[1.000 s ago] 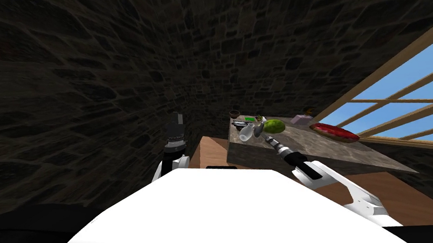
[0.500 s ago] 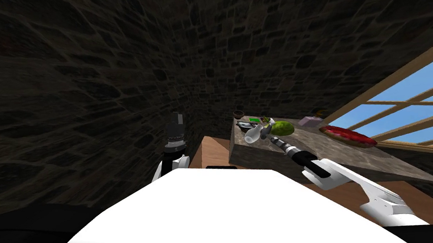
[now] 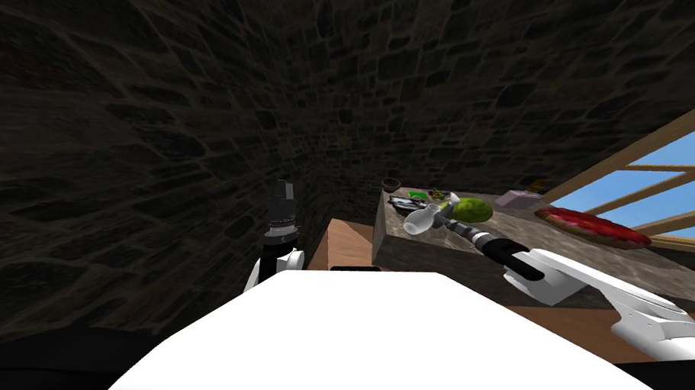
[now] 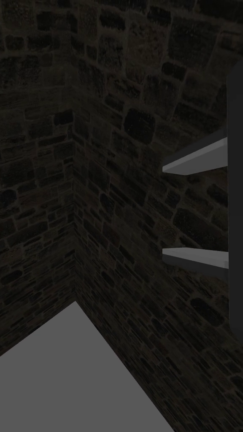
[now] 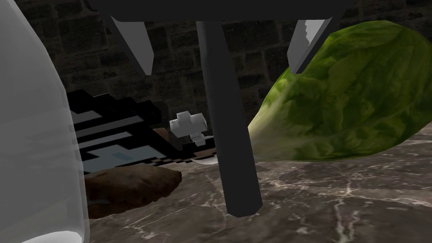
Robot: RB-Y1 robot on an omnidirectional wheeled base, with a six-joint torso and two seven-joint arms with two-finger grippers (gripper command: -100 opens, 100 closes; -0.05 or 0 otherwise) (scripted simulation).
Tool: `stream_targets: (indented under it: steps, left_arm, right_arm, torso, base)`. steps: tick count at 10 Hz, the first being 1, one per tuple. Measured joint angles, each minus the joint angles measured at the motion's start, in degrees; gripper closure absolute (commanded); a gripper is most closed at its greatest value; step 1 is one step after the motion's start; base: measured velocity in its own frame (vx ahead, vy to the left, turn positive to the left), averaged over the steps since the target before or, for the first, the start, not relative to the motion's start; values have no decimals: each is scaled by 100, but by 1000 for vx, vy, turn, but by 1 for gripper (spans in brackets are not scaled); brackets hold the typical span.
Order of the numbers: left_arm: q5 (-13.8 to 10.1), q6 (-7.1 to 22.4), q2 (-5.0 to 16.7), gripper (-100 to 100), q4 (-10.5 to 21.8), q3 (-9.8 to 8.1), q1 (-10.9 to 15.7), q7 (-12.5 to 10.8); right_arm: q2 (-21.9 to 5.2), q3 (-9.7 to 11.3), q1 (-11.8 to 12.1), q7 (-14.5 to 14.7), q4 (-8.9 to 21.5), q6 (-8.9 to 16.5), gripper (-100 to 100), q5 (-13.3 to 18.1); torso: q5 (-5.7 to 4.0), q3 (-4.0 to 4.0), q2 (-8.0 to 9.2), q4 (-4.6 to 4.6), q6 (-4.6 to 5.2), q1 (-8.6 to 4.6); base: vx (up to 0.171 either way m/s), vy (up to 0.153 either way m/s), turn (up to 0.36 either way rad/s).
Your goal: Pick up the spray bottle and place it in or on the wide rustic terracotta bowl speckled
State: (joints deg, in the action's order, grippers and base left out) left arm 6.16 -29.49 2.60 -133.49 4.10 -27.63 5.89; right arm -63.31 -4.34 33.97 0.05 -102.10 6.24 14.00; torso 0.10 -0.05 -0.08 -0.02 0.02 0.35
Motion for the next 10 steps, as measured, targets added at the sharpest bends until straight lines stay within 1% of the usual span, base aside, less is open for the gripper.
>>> stream_targets:
  steps: [2, 3, 4, 5, 6, 7, 8, 10]
  left_arm:
    - [0, 0, 0, 0, 0, 0, 0, 0]
    - [0, 0, 0, 0, 0, 0, 0, 0]
    - [0, 0, 0, 0, 0, 0, 0, 0]
    - [0, 0, 1, 0, 0, -1, 0, 0]
    - [0, 0, 1, 0, 0, -1, 0, 0]
    - [0, 0, 1, 0, 0, -1, 0, 0]
    - [0, 0, 1, 0, 0, -1, 0, 0]
    - [0, 0, 1, 0, 0, -1, 0, 0]
  right_arm:
    - [-243, 5, -21, 32, 133, 149, -100, 59]
    - [-349, -15, 8, 38, 141, 220, -100, 74]
    - [-458, 15, -53, 46, 257, 252, -100, 90]
    - [-469, 20, -62, 48, 274, 255, 0, 92]
    - [-468, 19, -61, 48, 271, 254, -100, 92]
    - [-401, 52, -121, 71, 370, 233, -100, 109]
    - [-393, 56, -129, 79, 384, 226, 100, 112]
    - [-397, 52, -128, 82, 387, 233, 100, 114]
  torso:
    - [-3, -2, -3, -1, 0, -11]
    - [-4, 1, 1, 0, 1, -17]
    - [-5, 3, 5, 1, 0, -18]
    - [-7, 7, 12, 2, 2, -25]
    - [-9, 9, 17, 4, 2, -31]
    - [-11, 1, 0, 1, -1, -42]
    - [-11, 2, 4, 0, 2, -41]
    - [-13, 9, 16, 3, -1, -36]
  base:
    - [45, 50, 35]
    - [26, 43, 32]
    - [10, 20, 6]
    - [0, 0, 0]
    - [61, -20, 93]
    - [39, -16, 29]
    - [0, 0, 0]
    - [0, 0, 0]
